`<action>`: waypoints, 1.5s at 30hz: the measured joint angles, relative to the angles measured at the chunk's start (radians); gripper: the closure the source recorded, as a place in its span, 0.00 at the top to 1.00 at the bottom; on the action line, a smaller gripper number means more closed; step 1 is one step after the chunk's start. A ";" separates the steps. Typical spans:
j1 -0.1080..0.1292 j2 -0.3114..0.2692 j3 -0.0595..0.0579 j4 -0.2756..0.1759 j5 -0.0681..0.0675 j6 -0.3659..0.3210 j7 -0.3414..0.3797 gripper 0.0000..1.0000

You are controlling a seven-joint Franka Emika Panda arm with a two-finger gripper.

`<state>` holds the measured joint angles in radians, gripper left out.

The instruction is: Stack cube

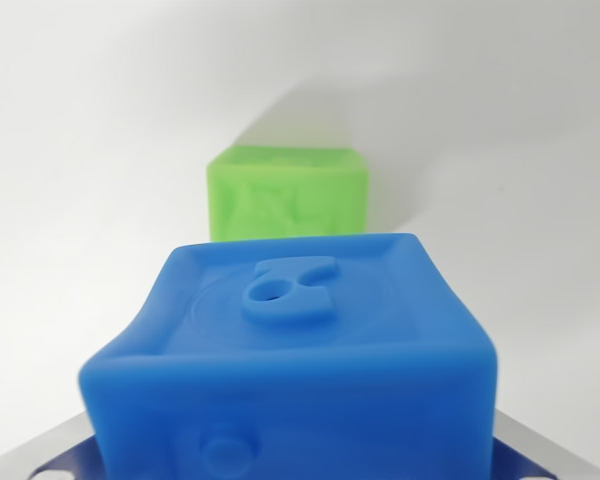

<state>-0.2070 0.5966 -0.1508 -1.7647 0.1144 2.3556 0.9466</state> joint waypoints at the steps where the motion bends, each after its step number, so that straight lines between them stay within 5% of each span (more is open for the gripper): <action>1: 0.000 0.005 0.001 0.008 0.000 -0.003 0.002 0.00; 33: -0.006 0.123 0.015 0.041 0.015 0.076 0.003 0.00; 34: -0.006 0.123 0.016 0.041 0.015 0.077 0.003 1.00; 45: -0.006 0.125 0.016 0.041 0.015 0.078 0.003 1.00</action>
<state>-0.2131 0.7220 -0.1348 -1.7234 0.1292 2.4332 0.9492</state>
